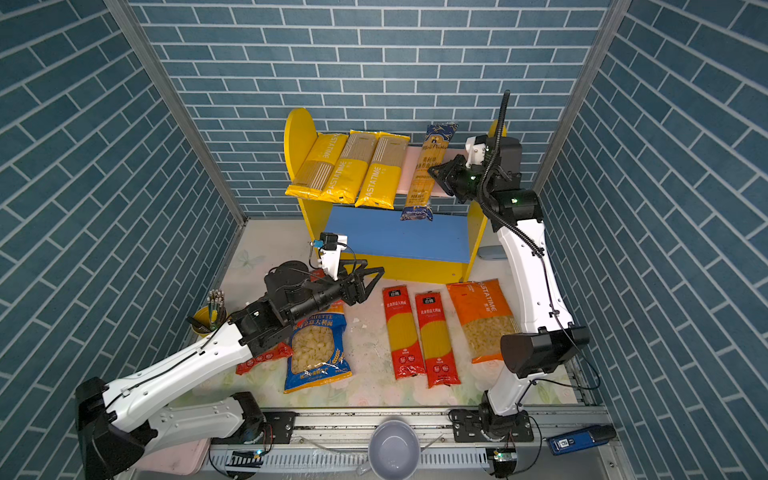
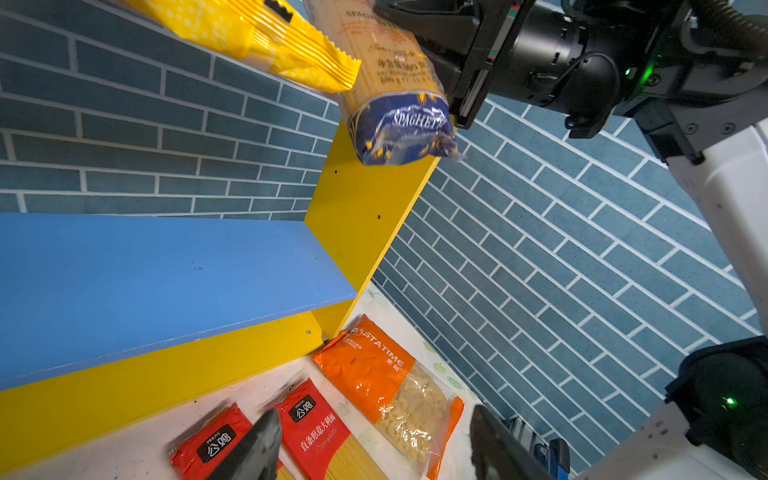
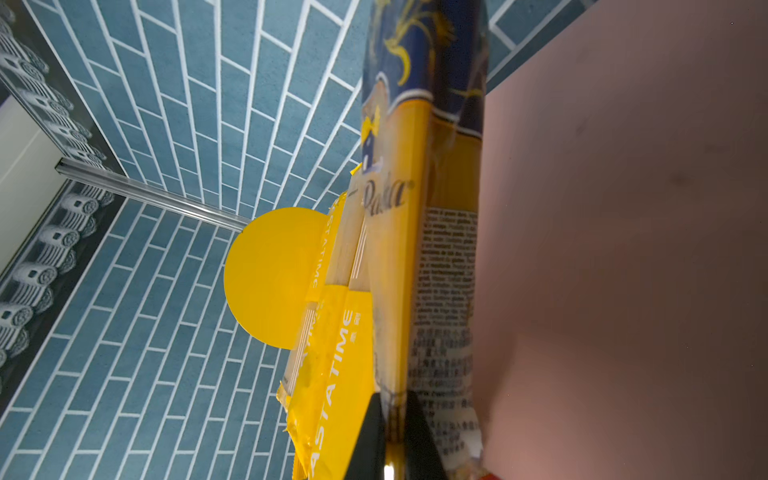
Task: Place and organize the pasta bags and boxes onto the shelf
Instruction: 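Place the MoliPasta pack on the pink shelf beside the yellow packs with the right gripper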
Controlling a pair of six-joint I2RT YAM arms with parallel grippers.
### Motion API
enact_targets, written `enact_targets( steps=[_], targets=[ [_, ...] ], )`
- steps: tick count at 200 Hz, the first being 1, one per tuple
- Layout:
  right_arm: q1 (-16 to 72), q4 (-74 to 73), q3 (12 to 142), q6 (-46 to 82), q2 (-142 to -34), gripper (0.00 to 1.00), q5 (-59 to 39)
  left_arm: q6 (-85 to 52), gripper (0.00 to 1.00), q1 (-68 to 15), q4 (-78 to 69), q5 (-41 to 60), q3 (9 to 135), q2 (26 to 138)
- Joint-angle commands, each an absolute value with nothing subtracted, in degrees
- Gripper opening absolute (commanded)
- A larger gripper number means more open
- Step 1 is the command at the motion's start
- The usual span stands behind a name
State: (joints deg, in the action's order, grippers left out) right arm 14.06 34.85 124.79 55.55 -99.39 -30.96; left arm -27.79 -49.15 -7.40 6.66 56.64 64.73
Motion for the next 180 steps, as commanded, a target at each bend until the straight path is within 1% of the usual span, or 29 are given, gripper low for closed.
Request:
enact_targets(
  steps=[1,40,90,96,115,135,165,180],
  targets=[
    [13.7,29.1,131.8,56.6,-101.2,0.0,-32.7,-27.2,0.72,-49.0,-7.7,6.5,56.4,64.8],
    [13.7,27.7,132.8,58.9,-106.0,0.0,-33.0,-28.0,0.72,-49.0,-9.0,6.6,56.2,65.8],
    [14.2,30.2,133.7,59.1,-109.5,0.0,-34.2,-28.2,0.72,-49.0,-8.9,6.6,55.7,66.6],
    [14.2,30.5,133.3,59.1,-109.6,0.03,-34.1,-28.3,0.72,-49.0,-8.9,6.6,55.8,66.7],
    [14.8,29.4,130.4,59.0,-109.0,0.17,-33.7,-28.7,0.72,-49.0,-9.5,6.8,55.7,67.3],
    [14.9,31.3,131.0,57.6,-109.3,0.3,-34.3,-29.5,0.72,-49.1,-10.1,7.0,55.5,67.9],
    [14.7,30.6,125.5,55.3,-104.7,0.41,-33.3,-29.7,0.72,-49.1,-10.0,6.9,55.2,68.0],
    [14.5,30.3,122.2,54.5,-102.1,0.44,-33.3,-29.5,0.72,-49.2,-9.6,6.6,55.0,68.0]
  ],
)
